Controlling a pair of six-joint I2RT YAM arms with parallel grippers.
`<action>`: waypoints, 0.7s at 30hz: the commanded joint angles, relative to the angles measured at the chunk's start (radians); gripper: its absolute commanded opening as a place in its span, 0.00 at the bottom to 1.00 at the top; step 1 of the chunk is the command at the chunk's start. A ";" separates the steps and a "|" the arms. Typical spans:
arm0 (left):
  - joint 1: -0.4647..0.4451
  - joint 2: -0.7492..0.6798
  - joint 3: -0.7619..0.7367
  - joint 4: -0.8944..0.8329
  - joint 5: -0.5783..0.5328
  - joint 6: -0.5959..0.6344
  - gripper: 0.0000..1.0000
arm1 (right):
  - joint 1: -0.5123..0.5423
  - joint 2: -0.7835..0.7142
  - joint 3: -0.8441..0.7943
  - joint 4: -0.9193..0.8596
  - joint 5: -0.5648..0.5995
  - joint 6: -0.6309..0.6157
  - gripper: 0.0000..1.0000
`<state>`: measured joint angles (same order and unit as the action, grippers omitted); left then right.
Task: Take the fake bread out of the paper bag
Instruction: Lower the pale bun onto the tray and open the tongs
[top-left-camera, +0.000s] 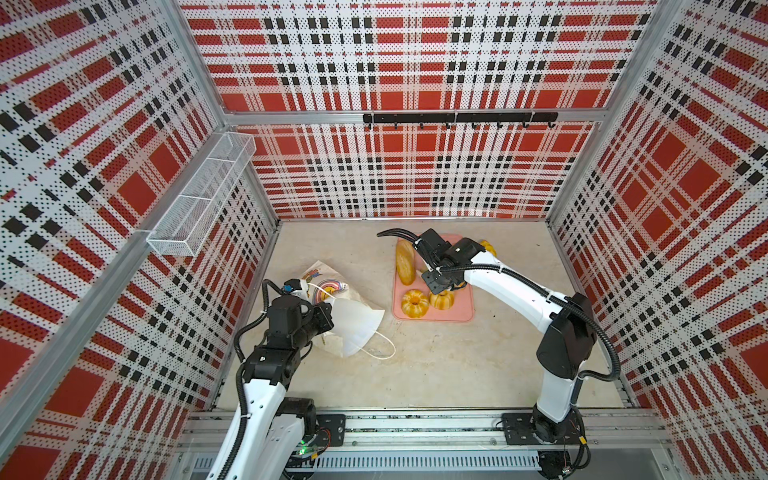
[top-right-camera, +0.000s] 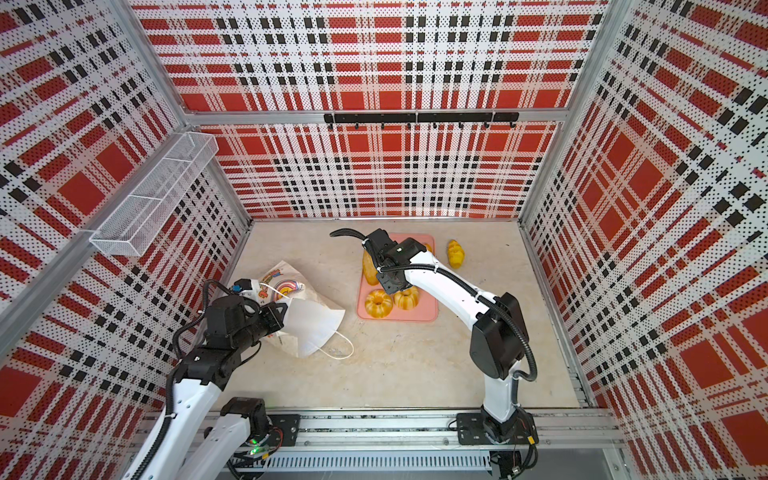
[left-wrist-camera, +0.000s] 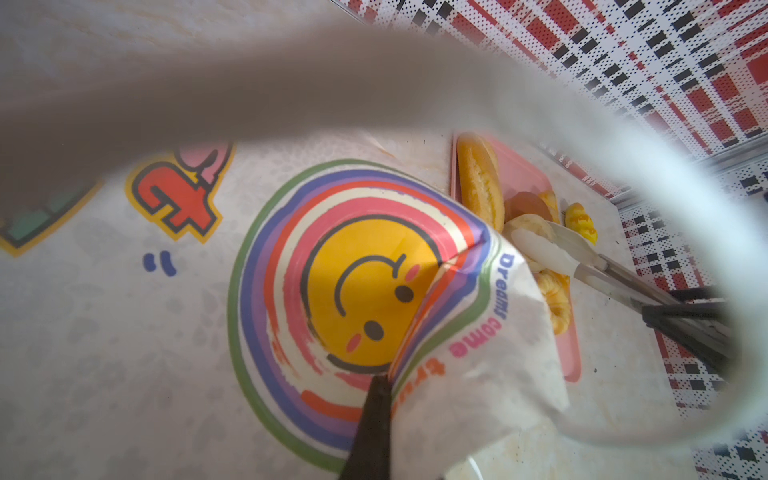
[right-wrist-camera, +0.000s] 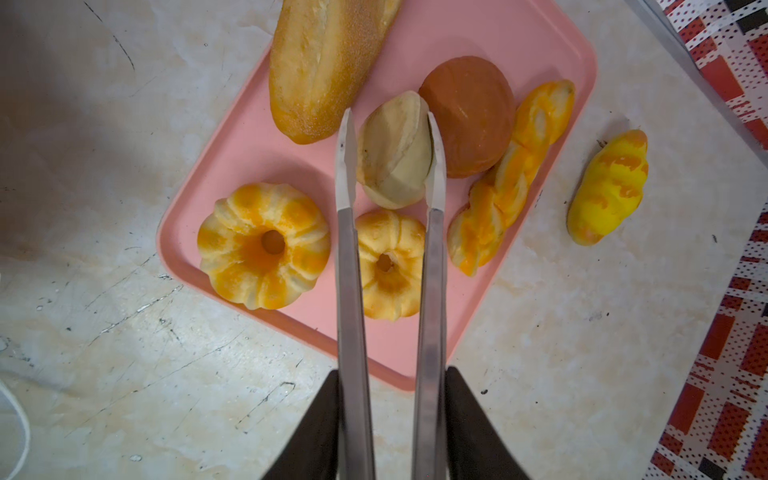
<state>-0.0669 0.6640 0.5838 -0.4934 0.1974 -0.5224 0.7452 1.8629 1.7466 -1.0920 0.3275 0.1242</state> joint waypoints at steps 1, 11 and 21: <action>0.007 -0.012 -0.013 0.022 0.016 0.001 0.00 | -0.010 -0.049 0.006 -0.015 -0.055 0.053 0.40; 0.000 -0.023 -0.015 0.024 0.022 0.001 0.00 | -0.138 -0.209 -0.130 0.109 -0.293 0.183 0.35; -0.001 -0.018 -0.016 0.028 0.030 0.000 0.00 | -0.208 -0.269 -0.243 0.167 -0.367 0.277 0.35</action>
<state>-0.0669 0.6518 0.5785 -0.4862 0.2100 -0.5224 0.5396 1.6238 1.5101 -0.9741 -0.0143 0.3576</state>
